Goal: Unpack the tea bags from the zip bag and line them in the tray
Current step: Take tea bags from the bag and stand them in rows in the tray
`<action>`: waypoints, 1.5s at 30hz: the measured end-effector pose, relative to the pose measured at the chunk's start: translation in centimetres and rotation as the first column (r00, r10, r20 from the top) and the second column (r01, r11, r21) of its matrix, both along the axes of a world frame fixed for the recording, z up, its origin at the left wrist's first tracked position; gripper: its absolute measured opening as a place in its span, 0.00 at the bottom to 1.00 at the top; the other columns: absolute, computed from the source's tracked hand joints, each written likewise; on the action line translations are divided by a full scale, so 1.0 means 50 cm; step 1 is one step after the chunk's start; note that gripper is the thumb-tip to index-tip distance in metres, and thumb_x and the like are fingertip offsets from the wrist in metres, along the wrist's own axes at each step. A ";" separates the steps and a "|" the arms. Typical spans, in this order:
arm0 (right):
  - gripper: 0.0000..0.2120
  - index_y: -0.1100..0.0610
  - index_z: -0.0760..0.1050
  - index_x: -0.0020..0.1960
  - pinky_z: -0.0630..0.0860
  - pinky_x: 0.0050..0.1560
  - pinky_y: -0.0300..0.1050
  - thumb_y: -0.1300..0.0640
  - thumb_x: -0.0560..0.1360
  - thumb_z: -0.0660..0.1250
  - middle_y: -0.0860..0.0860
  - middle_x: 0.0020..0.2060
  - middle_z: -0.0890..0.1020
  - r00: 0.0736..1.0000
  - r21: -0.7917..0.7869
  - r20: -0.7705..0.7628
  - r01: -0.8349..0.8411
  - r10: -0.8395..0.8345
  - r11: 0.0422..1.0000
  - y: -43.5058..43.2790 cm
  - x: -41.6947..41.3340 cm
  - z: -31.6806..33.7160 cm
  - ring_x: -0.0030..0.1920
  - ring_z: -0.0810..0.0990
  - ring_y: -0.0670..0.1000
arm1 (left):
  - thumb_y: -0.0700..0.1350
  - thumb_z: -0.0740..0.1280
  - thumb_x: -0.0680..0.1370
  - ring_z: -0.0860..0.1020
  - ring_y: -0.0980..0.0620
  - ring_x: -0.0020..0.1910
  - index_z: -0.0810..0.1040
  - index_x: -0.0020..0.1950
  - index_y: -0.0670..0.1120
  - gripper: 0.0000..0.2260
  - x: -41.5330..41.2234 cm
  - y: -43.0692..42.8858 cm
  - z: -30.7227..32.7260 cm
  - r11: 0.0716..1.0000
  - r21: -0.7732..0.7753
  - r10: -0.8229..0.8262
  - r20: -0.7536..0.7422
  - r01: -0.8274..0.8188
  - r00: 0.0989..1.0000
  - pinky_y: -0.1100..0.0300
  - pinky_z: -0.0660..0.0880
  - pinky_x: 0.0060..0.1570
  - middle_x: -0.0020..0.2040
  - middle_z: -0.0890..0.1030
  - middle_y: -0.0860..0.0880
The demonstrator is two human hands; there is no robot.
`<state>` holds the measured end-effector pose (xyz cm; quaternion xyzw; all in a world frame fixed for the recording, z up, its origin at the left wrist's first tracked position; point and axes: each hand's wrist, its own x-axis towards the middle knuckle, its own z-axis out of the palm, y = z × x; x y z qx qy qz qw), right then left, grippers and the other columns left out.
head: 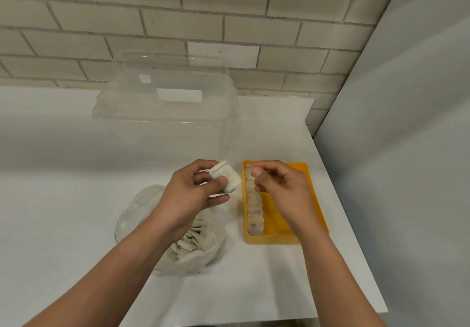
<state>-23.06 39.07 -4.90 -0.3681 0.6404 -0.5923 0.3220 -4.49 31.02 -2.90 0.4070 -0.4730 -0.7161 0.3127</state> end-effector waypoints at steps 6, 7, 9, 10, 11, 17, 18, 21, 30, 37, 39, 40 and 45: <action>0.24 0.50 0.79 0.67 0.82 0.53 0.46 0.70 0.75 0.71 0.45 0.61 0.80 0.937 -0.070 -0.234 -0.284 0.261 0.956 0.046 0.017 0.022 0.57 0.83 0.52 | 0.33 0.70 0.79 0.86 0.46 0.44 0.79 0.62 0.42 0.12 -0.014 0.002 0.013 0.971 0.221 -0.065 -0.138 0.094 0.988 0.56 0.85 0.46 0.48 0.86 0.39; 0.24 0.50 0.79 0.66 0.82 0.53 0.44 0.71 0.75 0.71 0.45 0.62 0.78 0.921 -0.082 -0.298 -0.288 0.252 0.954 0.049 0.016 0.023 0.58 0.82 0.53 | 0.33 0.70 0.79 0.85 0.46 0.44 0.80 0.62 0.42 0.13 -0.014 0.001 0.014 0.962 0.249 -0.078 -0.151 0.115 0.985 0.56 0.85 0.45 0.49 0.86 0.39; 0.21 0.51 0.81 0.64 0.82 0.53 0.43 0.69 0.75 0.73 0.45 0.62 0.79 0.897 -0.110 -0.386 -0.279 0.217 0.954 0.052 0.015 0.022 0.57 0.82 0.53 | 0.34 0.70 0.79 0.85 0.46 0.44 0.80 0.62 0.43 0.12 -0.015 0.001 0.015 0.946 0.287 -0.106 -0.172 0.152 0.979 0.56 0.85 0.43 0.51 0.86 0.40; 0.19 0.51 0.83 0.62 0.82 0.54 0.43 0.67 0.76 0.74 0.46 0.61 0.80 0.884 -0.120 -0.427 -0.267 0.193 0.956 0.052 0.014 0.021 0.57 0.83 0.52 | 0.34 0.70 0.79 0.84 0.46 0.44 0.81 0.61 0.43 0.12 -0.017 0.001 0.015 0.941 0.296 -0.117 -0.173 0.165 0.978 0.57 0.85 0.43 0.49 0.86 0.40; 0.15 0.52 0.84 0.60 0.82 0.54 0.44 0.66 0.76 0.74 0.47 0.59 0.81 0.868 -0.128 -0.468 -0.255 0.168 0.958 0.053 0.014 0.021 0.57 0.83 0.51 | 0.35 0.70 0.79 0.84 0.45 0.45 0.81 0.60 0.43 0.11 -0.019 0.002 0.014 0.938 0.301 -0.127 -0.169 0.174 0.977 0.57 0.85 0.43 0.48 0.86 0.41; 0.10 0.56 0.87 0.54 0.81 0.54 0.41 0.67 0.76 0.74 0.48 0.54 0.83 0.788 -0.133 -0.607 -0.228 0.103 0.964 0.066 0.003 0.008 0.57 0.83 0.48 | 0.35 0.71 0.79 0.85 0.47 0.45 0.82 0.60 0.44 0.11 -0.024 0.015 0.012 0.979 0.120 -0.160 -0.069 0.167 0.985 0.54 0.85 0.48 0.45 0.85 0.41; 0.13 0.55 0.86 0.55 0.81 0.53 0.41 0.69 0.76 0.73 0.47 0.55 0.83 0.798 -0.113 -0.592 -0.218 0.111 0.969 0.068 0.004 0.007 0.57 0.83 0.48 | 0.34 0.72 0.79 0.85 0.48 0.43 0.82 0.61 0.46 0.12 -0.022 0.018 0.011 0.989 0.002 -0.150 -0.013 0.150 0.989 0.52 0.85 0.49 0.43 0.85 0.43; 0.18 0.52 0.82 0.61 0.81 0.52 0.43 0.68 0.77 0.71 0.45 0.58 0.82 0.929 -0.071 -0.353 -0.148 0.114 0.986 0.071 0.018 0.019 0.56 0.83 0.50 | 0.38 0.74 0.78 0.87 0.50 0.44 0.78 0.65 0.53 0.18 -0.019 0.024 0.009 0.904 -0.389 -0.114 0.182 0.178 0.977 0.54 0.84 0.51 0.42 0.87 0.49; 0.02 0.54 0.86 0.48 0.80 0.56 0.61 0.58 0.76 0.75 0.49 0.43 0.87 0.988 -0.008 -0.130 -0.087 0.086 0.996 0.052 0.034 0.060 0.46 0.83 0.50 | 0.43 0.73 0.79 0.85 0.60 0.47 0.68 0.69 0.64 0.25 -0.015 0.034 0.013 0.705 -0.640 -0.137 0.301 0.306 0.944 0.64 0.81 0.49 0.46 0.87 0.60; 0.04 0.53 0.85 0.47 0.82 0.49 0.45 0.60 0.75 0.76 0.47 0.43 0.87 0.982 -0.068 -0.185 -0.051 0.038 0.996 0.046 0.030 0.058 0.45 0.83 0.46 | 0.41 0.75 0.78 0.87 0.53 0.46 0.78 0.60 0.54 0.14 -0.021 0.023 0.009 0.815 -0.503 -0.178 0.255 0.288 0.950 0.49 0.83 0.54 0.44 0.88 0.53; 0.06 0.52 0.85 0.49 0.80 0.48 0.39 0.61 0.74 0.77 0.47 0.44 0.87 0.984 -0.090 -0.180 -0.022 0.005 0.996 0.047 0.028 0.056 0.45 0.84 0.44 | 0.39 0.75 0.78 0.87 0.47 0.47 0.81 0.57 0.48 0.09 -0.024 0.020 0.010 0.877 -0.399 -0.211 0.180 0.267 0.961 0.44 0.84 0.53 0.44 0.88 0.48; 0.07 0.52 0.84 0.51 0.81 0.49 0.39 0.60 0.74 0.77 0.47 0.44 0.87 0.985 -0.088 -0.172 -0.011 -0.004 0.996 0.047 0.026 0.055 0.46 0.84 0.44 | 0.37 0.74 0.78 0.87 0.45 0.47 0.82 0.56 0.45 0.08 -0.026 0.019 0.011 0.896 -0.360 -0.219 0.150 0.259 0.964 0.44 0.84 0.53 0.45 0.88 0.46; 0.10 0.51 0.85 0.58 0.83 0.55 0.51 0.56 0.76 0.76 0.46 0.49 0.87 0.990 0.046 -0.132 -0.051 0.056 0.998 0.041 0.010 0.041 0.50 0.85 0.50 | 0.41 0.76 0.77 0.87 0.49 0.47 0.79 0.56 0.49 0.10 -0.043 0.005 0.009 0.854 -0.426 -0.224 0.214 0.297 0.951 0.49 0.84 0.54 0.45 0.88 0.49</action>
